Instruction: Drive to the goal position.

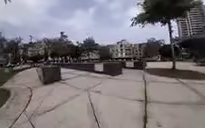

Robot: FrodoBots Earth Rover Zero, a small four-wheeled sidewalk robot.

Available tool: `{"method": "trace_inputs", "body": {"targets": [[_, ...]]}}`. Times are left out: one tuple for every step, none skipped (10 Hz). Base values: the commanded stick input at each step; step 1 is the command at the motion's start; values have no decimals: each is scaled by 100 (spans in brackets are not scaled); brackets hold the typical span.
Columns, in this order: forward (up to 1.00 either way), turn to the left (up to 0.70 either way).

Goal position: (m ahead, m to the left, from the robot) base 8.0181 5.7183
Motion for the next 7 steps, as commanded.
{"method": "trace_inputs", "body": {"targets": [[85, 34], [85, 16], [85, 0], [85, 0], [85, 0], [85, 0], [85, 0]]}}
